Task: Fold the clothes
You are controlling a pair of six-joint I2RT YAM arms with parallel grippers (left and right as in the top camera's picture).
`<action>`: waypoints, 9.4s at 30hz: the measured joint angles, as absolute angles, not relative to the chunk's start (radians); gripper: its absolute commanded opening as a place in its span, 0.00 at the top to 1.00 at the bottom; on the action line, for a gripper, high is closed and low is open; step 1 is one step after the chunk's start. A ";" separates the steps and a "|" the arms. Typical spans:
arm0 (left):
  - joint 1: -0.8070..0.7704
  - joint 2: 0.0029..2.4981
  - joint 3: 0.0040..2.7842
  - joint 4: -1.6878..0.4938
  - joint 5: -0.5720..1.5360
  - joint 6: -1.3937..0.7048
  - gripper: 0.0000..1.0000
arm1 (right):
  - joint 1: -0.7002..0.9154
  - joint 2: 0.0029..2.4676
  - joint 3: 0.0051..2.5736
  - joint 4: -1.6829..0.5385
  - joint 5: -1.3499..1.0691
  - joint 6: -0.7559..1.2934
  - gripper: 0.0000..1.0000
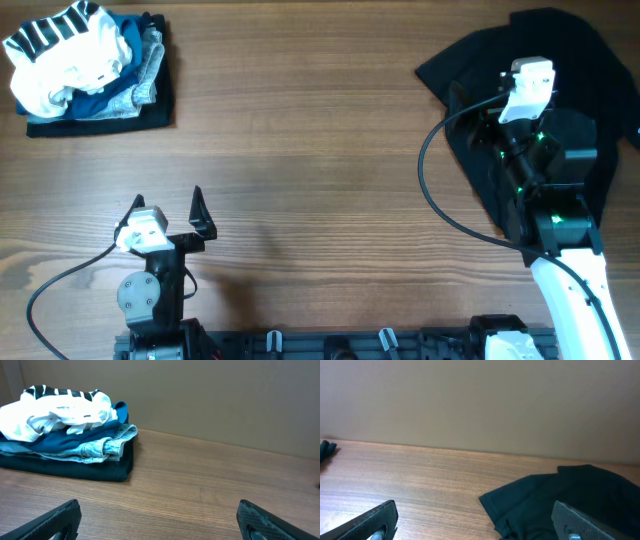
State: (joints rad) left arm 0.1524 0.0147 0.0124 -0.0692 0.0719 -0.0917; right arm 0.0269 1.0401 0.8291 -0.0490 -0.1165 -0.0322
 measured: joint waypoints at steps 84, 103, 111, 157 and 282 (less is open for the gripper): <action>0.048 1.561 1.069 -0.405 0.309 -0.092 0.00 | -0.179 1.690 1.517 -0.816 -0.118 0.073 0.00; 0.002 1.561 1.069 -0.412 0.309 -0.092 0.00 | -0.441 1.859 1.710 -0.824 0.008 0.097 0.00; 0.002 1.565 1.069 -0.412 0.309 -0.092 0.00 | -0.703 1.888 1.711 -0.907 -0.079 0.162 0.03; -0.070 1.653 1.070 -0.342 0.267 -0.092 0.00 | -0.379 1.863 1.704 -1.099 -0.112 0.191 0.04; 0.334 1.653 1.070 -0.379 0.287 -0.134 0.00 | 0.171 2.303 1.890 -0.858 -0.080 0.136 0.95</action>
State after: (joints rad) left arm 0.3336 1.6531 1.0702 -0.3786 0.2871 -0.1341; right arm 0.1711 2.3032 1.8900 -0.8581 -0.0803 0.1360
